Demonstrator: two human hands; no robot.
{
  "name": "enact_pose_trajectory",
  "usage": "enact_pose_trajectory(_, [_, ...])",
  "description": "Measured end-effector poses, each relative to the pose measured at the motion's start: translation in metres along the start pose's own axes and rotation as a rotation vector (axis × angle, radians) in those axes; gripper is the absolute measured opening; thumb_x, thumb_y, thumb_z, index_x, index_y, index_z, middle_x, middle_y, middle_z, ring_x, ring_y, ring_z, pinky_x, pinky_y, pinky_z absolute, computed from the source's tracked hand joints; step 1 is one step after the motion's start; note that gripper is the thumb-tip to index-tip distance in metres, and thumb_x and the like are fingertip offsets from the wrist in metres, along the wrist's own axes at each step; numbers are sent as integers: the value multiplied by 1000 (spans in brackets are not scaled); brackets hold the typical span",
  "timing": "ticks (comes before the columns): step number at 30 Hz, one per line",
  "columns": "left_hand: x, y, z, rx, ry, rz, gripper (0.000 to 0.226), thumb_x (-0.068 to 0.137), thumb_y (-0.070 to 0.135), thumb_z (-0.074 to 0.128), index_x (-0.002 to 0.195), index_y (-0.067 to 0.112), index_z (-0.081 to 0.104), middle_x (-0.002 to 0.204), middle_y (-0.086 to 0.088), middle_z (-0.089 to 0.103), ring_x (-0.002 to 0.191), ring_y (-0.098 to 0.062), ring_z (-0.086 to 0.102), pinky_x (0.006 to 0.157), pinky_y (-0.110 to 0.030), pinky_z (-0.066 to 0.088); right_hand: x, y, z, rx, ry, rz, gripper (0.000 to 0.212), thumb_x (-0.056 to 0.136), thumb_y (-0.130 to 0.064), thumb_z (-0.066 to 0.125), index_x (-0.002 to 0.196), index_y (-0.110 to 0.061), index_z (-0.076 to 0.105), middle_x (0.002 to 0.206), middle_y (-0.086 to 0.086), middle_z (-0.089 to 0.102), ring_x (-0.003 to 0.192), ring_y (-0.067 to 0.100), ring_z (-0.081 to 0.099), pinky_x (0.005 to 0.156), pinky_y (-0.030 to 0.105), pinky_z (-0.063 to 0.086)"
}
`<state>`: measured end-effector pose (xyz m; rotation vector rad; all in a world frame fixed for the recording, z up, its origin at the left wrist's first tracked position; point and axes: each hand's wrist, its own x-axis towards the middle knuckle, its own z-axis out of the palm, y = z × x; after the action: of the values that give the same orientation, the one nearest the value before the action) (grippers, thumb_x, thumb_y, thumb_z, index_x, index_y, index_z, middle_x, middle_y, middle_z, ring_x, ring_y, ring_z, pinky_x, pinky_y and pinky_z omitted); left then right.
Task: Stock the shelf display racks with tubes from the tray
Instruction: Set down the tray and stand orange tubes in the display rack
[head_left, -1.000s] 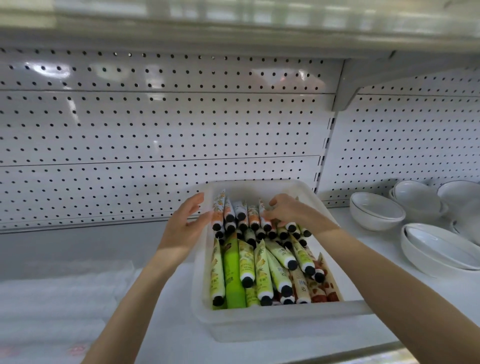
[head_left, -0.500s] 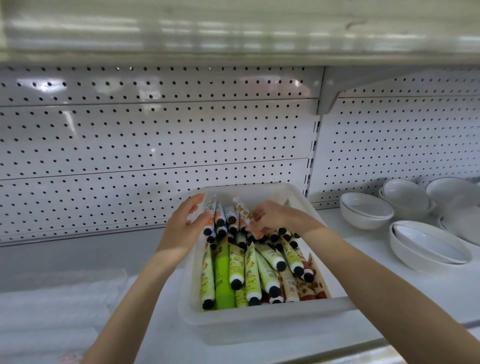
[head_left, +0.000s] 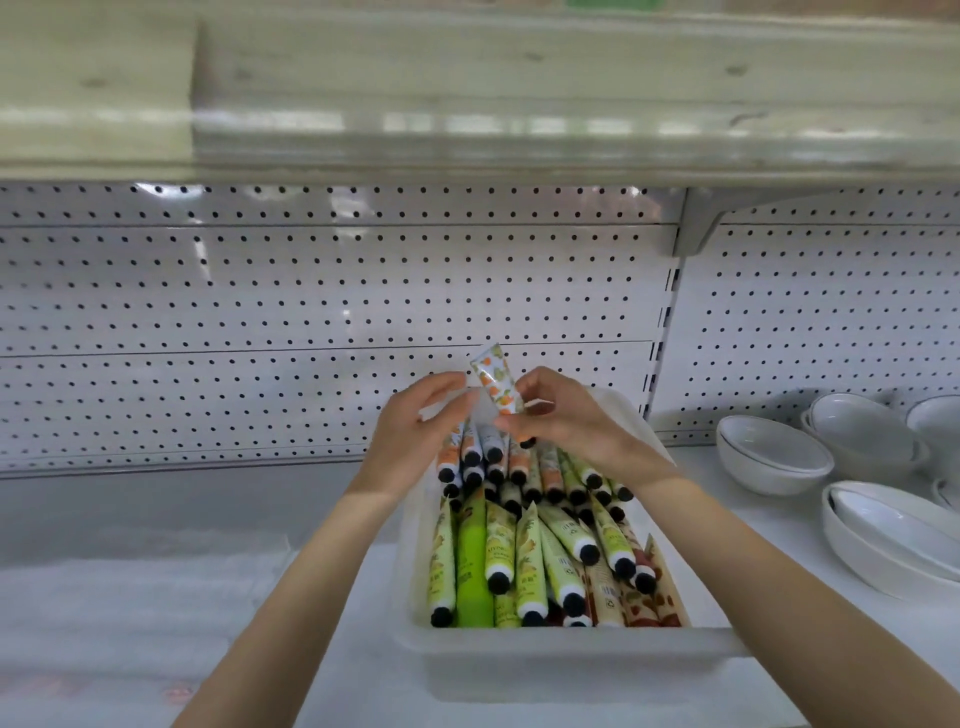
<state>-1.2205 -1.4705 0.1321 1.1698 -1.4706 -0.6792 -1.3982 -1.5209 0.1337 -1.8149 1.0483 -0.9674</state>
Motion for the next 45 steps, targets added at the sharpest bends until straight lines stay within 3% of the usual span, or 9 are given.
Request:
enact_pose_trajectory(5, [2, 11, 12, -81, -4, 49, 2, 83, 21, 68, 83, 21, 70, 81, 12, 71, 81, -1, 65, 76, -14, 49, -2, -3, 12, -30, -13, -97, 37, 70, -17, 80, 93, -5, 54, 89, 9, 60, 77, 14, 59, 72, 34, 50])
enact_pose_trajectory(8, [0, 14, 15, -135, 5, 64, 11, 83, 16, 68, 83, 27, 69, 81, 17, 71, 81, 1, 66, 73, -13, 49, -2, -5, 12, -30, 6, -135, 38, 70, -18, 81, 93, -4, 54, 95, 17, 61, 83, 18, 58, 76, 32, 50])
enact_pose_trajectory(12, [-1, 18, 10, -188, 32, 64, 10, 83, 19, 68, 91, 14, 71, 89, 1, 73, 84, -8, 68, 78, -20, 52, -6, -13, 10, -2, -38, -149, 30, 77, -19, 75, 97, -6, 57, 92, 6, 62, 78, 8, 59, 73, 20, 49])
enact_pose_trajectory(15, [1, 21, 3, -278, 37, 68, 11, 86, 17, 63, 95, 16, 69, 87, 8, 72, 84, -1, 66, 75, -12, 48, -9, -18, 5, 124, -19, -124, 18, 84, -26, 64, 93, -12, 58, 91, 0, 62, 79, 6, 63, 75, 20, 53])
enact_pose_trajectory(22, [-2, 13, -14, -455, 12, -14, 17, 86, 21, 57, 101, 18, 66, 95, 9, 72, 98, -11, 66, 85, -24, 53, 4, 1, -9, 216, 208, 96, 19, 94, -19, 55, 109, -8, 57, 101, -2, 59, 99, 15, 58, 77, 23, 54])
enact_pose_trajectory(28, [-7, 2, -19, -460, 27, -91, 7, 85, 20, 60, 84, 13, 62, 77, 5, 67, 80, -14, 65, 72, -33, 56, 18, 16, 9, 400, 76, 429, 12, 93, -3, 53, 104, -6, 56, 95, 7, 58, 86, 17, 57, 81, 32, 53])
enact_pose_trajectory(35, [-10, -1, -35, -464, 112, -122, 8, 88, 18, 58, 87, 12, 62, 88, -6, 65, 79, -14, 64, 53, -25, 52, 42, 9, 29, -185, -38, 354, 42, 95, -13, 51, 134, -2, 44, 137, 13, 46, 126, 25, 45, 99, 34, 40])
enact_pose_trajectory(41, [-18, -7, -43, -436, 134, -170, 7, 87, 17, 60, 86, 10, 63, 84, -3, 69, 82, -16, 66, 58, -26, 54, 55, 13, 55, -411, -95, 357, 28, 97, -26, 47, 104, -1, 59, 96, 9, 56, 90, 19, 55, 78, 27, 41])
enact_pose_trajectory(45, [-27, -10, -56, -416, 166, -195, 7, 88, 15, 59, 84, 10, 62, 82, -4, 69, 77, -17, 65, 56, -25, 53, 53, 10, 69, -302, -120, 353, 33, 96, -22, 49, 123, -4, 55, 123, 17, 59, 112, 27, 56, 97, 35, 42])
